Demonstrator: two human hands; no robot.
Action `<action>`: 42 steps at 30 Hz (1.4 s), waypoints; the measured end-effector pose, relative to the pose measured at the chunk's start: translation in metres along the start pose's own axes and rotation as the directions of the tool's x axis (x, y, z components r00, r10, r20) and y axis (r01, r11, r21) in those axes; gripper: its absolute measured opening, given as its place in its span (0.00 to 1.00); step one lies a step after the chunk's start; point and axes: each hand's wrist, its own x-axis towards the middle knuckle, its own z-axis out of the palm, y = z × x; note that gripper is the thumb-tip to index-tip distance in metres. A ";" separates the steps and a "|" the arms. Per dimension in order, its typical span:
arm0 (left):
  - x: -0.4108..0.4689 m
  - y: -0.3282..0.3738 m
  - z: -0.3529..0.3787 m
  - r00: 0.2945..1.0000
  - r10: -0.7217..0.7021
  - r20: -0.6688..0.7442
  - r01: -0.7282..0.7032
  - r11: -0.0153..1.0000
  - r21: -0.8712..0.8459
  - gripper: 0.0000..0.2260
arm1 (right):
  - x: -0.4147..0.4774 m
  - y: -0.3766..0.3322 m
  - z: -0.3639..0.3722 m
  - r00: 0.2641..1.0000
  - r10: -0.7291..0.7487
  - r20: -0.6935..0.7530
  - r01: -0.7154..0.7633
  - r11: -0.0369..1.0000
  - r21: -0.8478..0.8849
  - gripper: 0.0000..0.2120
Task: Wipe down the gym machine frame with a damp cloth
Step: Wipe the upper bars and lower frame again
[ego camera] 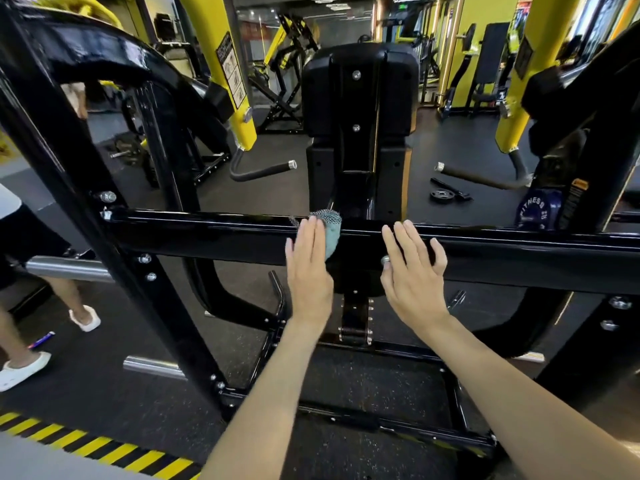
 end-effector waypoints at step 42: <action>0.004 0.167 0.066 0.869 0.311 0.384 -0.246 0.946 -0.209 0.29 | -0.041 0.095 -0.051 0.883 0.445 0.147 -0.457 0.887 0.064 0.26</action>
